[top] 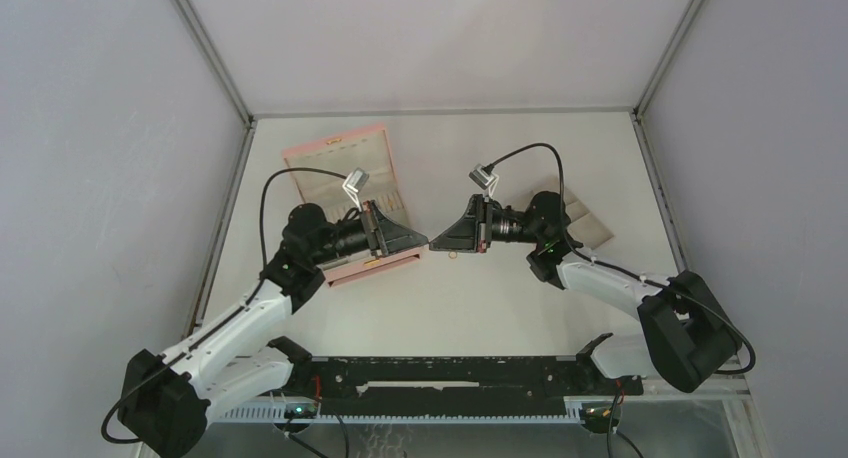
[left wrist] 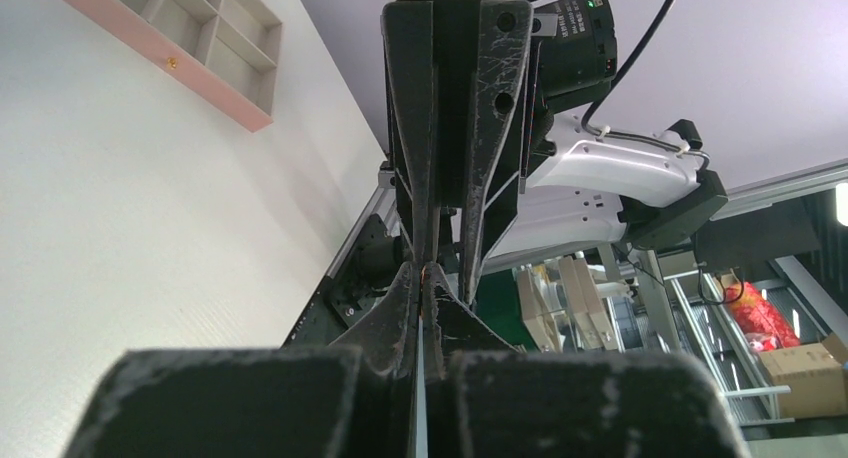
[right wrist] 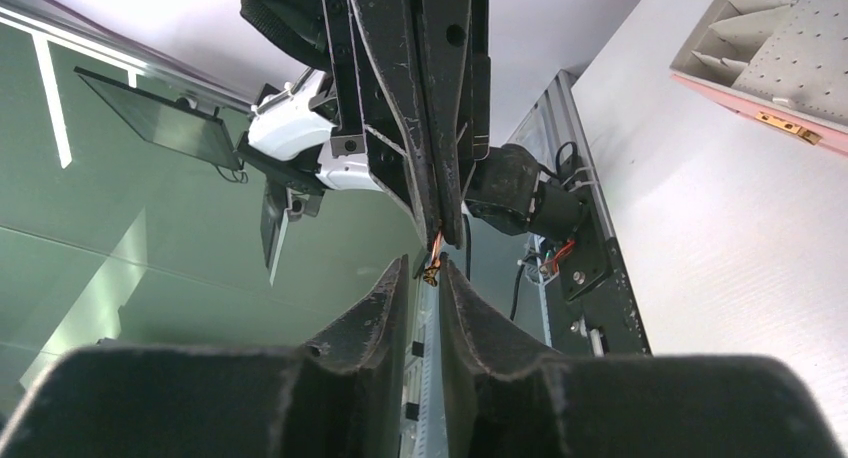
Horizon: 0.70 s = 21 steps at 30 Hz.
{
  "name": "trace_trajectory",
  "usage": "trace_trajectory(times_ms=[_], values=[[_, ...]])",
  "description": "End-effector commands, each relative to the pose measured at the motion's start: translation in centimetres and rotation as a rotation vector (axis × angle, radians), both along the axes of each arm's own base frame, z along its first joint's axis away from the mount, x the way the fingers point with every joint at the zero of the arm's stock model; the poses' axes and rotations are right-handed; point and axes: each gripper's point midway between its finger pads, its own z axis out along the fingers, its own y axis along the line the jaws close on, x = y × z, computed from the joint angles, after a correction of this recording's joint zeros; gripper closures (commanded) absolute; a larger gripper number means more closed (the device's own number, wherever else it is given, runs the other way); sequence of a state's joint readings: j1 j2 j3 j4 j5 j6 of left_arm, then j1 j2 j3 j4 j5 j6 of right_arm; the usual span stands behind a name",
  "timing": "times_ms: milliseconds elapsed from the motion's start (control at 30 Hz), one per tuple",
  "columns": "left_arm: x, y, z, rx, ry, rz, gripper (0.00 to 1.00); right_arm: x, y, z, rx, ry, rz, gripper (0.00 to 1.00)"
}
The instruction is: Organize the mixed jewelry
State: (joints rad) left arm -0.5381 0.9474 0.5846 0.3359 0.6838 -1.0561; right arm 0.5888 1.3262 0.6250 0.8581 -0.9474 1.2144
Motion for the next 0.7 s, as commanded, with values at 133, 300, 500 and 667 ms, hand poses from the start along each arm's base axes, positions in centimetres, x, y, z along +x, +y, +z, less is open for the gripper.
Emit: trace_trajectory(times_ms=[133,300,500,667], values=[[-0.1,0.3,1.2,-0.031,-0.057,0.008,1.00,0.1,0.2,0.9,0.036,-0.042,-0.009,0.95],[0.2,0.5,1.0,0.012,-0.050,0.028,0.75,0.9,0.3,0.3,0.006,-0.027,-0.062,1.00],[1.4,3.5,-0.5,0.230,-0.030,0.160,0.09,3.3,0.0,-2.2,-0.216,-0.043,-0.247,1.00],[2.7,10.3,-0.8,0.421,-0.005,0.428,0.09,5.8,0.0,-4.2,-0.597,-0.122,-0.433,1.00]])
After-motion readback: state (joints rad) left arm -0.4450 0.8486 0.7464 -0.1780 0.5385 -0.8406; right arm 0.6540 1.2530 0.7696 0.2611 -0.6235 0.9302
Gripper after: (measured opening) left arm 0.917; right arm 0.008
